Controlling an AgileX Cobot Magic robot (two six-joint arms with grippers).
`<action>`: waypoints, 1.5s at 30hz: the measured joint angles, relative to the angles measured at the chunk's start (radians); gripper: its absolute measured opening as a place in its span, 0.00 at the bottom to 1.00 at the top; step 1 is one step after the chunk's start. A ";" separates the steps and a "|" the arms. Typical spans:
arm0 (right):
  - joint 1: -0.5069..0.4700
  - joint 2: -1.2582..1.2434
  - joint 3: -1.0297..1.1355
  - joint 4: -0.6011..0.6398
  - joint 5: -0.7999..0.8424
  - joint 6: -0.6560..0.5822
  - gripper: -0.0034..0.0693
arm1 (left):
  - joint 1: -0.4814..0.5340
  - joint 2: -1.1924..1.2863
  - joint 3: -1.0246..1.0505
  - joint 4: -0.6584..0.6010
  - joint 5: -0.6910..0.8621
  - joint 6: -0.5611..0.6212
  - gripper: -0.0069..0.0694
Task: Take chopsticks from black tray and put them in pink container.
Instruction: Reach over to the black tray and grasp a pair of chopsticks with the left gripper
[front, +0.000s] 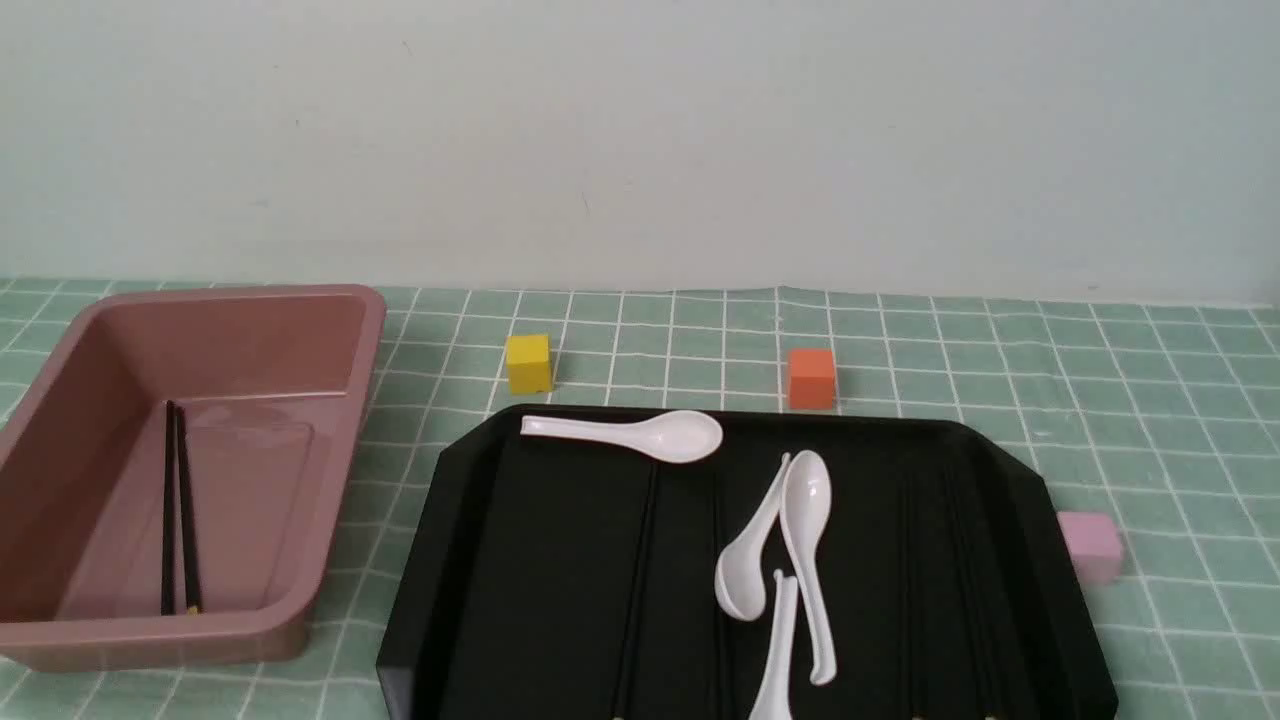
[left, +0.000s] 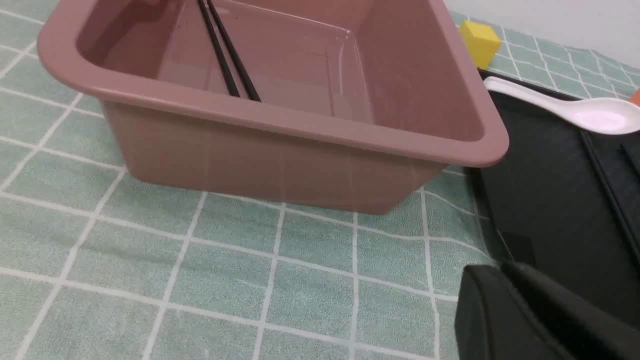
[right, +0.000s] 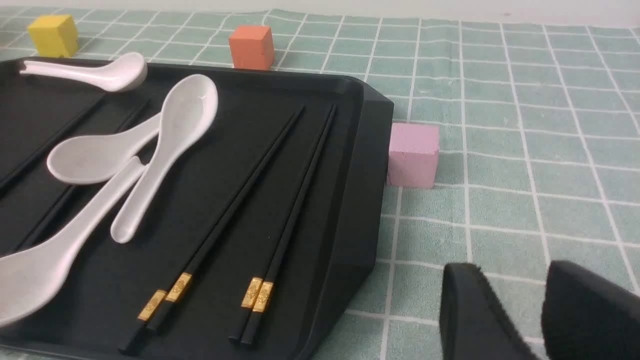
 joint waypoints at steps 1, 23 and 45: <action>0.000 0.000 0.000 0.000 0.000 0.000 0.38 | 0.000 0.000 0.000 0.000 0.000 0.000 0.14; 0.000 0.000 0.000 0.000 0.000 0.000 0.38 | 0.000 0.000 0.000 0.020 0.000 0.000 0.16; 0.000 0.000 0.000 0.000 0.000 0.000 0.38 | 0.000 0.000 0.000 -0.008 -0.075 -0.075 0.19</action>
